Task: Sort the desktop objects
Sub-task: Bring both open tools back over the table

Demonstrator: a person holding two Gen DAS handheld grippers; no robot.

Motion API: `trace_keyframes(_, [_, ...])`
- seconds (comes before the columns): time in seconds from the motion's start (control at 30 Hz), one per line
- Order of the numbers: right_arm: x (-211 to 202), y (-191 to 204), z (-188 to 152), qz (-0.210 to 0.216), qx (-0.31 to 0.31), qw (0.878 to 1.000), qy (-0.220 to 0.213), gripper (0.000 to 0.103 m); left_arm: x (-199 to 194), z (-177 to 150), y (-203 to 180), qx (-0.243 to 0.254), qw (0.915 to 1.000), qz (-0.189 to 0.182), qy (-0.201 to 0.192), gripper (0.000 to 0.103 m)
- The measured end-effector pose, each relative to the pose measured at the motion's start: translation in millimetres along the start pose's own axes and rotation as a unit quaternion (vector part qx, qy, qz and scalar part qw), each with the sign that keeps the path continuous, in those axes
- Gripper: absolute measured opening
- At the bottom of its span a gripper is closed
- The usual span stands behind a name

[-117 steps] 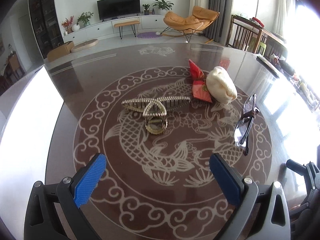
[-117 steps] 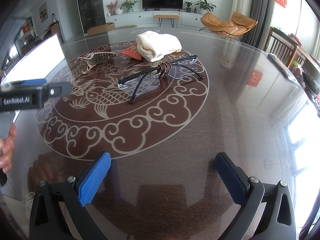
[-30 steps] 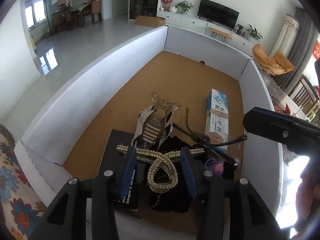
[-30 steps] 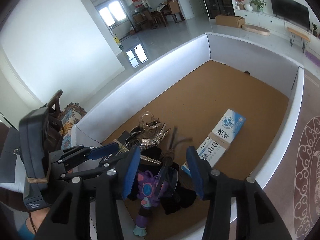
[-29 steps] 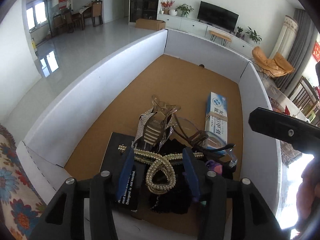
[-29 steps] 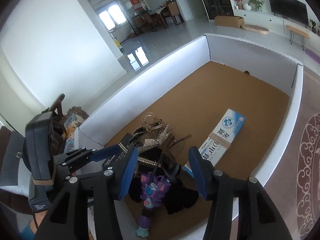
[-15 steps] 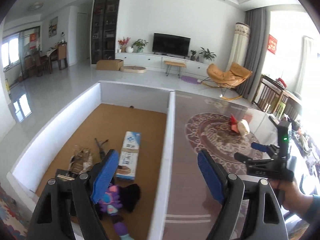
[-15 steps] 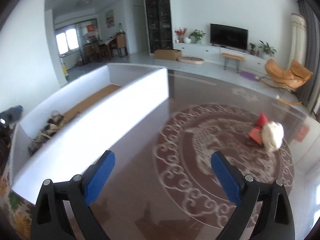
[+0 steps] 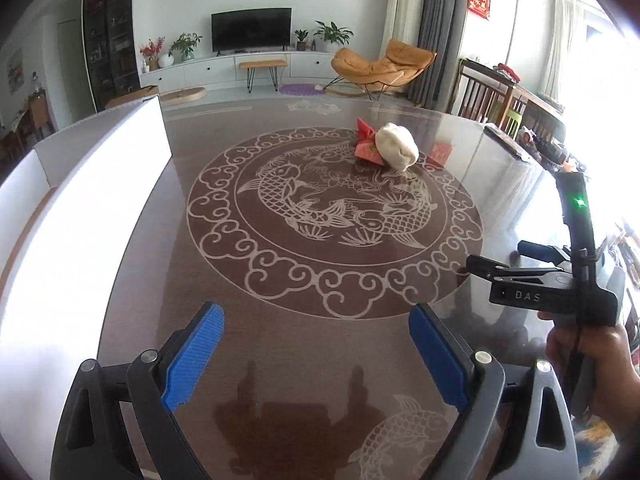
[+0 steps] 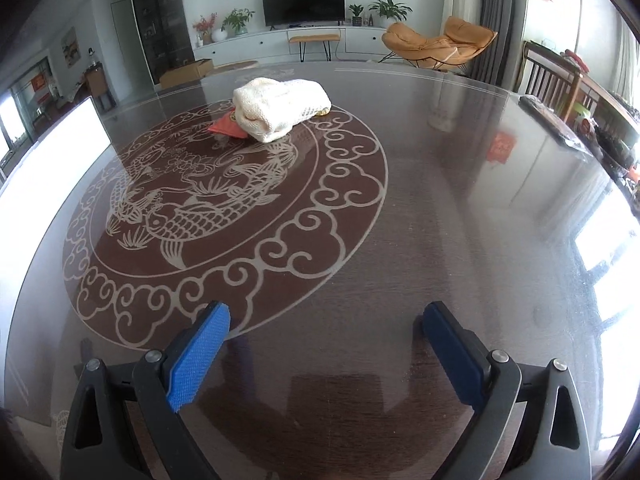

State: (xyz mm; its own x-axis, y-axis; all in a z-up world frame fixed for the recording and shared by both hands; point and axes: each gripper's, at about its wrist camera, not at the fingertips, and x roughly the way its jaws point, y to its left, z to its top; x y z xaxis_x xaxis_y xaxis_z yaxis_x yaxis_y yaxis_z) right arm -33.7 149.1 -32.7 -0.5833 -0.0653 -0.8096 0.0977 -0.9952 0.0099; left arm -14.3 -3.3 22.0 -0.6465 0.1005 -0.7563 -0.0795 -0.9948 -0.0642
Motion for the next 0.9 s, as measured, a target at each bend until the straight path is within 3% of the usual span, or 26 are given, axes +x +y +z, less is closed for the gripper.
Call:
trace_keyframes(0.4, [-2, 5, -1, -0.010, -0.005, 1.000, 0.005, 0.103, 93, 46, -13, 0.007, 0.9983, 0.035, 0.045, 0.095])
trace_keyframes(0.67, [-2, 5, -1, -0.010, -0.005, 1.000, 0.005, 0.103, 97, 43, -12, 0.004, 0.9985, 0.039, 0.038, 0.096])
trace_keyframes(0.73, [-2, 5, -1, -0.010, -0.004, 1.000, 0.005, 0.103, 98, 43, -13, 0.005, 0.9984, 0.040, 0.041, 0.102])
trace_keyframes(0.9, [-2, 5, -2, -0.010, -0.004, 1.000, 0.005, 0.103, 100, 43, -13, 0.005, 0.9982, 0.040, 0.045, 0.103])
